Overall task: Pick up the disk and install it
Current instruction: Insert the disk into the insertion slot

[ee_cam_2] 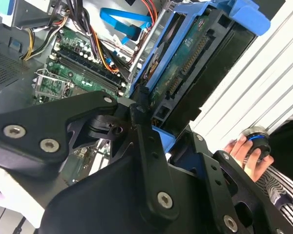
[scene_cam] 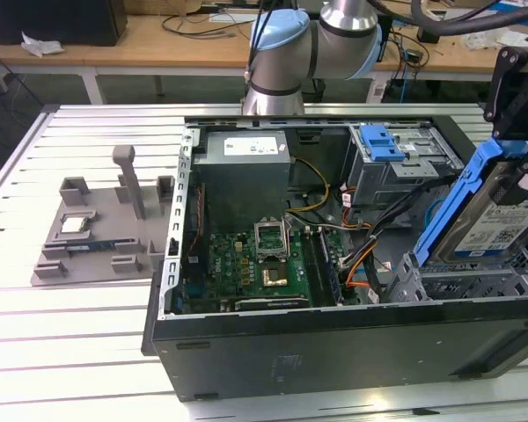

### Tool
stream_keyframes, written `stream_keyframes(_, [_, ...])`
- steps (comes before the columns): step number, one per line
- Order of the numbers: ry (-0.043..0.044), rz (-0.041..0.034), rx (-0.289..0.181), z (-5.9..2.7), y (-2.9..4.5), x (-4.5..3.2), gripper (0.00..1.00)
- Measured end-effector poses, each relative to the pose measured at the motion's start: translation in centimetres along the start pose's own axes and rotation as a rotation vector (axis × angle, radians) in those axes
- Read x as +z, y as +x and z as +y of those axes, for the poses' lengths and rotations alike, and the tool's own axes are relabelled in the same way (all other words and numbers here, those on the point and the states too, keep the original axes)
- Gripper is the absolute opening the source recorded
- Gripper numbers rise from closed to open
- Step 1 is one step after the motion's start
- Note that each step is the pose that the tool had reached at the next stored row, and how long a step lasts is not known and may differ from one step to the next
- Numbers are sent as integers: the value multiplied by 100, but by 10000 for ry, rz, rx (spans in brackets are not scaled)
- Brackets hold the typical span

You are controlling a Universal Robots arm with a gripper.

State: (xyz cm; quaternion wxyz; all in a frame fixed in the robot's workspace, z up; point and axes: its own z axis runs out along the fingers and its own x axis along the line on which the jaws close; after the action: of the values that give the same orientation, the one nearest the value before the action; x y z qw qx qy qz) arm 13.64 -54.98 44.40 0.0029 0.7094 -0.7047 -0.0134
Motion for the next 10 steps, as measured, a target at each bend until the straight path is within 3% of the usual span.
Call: stream_keyframes(10, [-11, 1, 0, -5, 3, 225, 37])
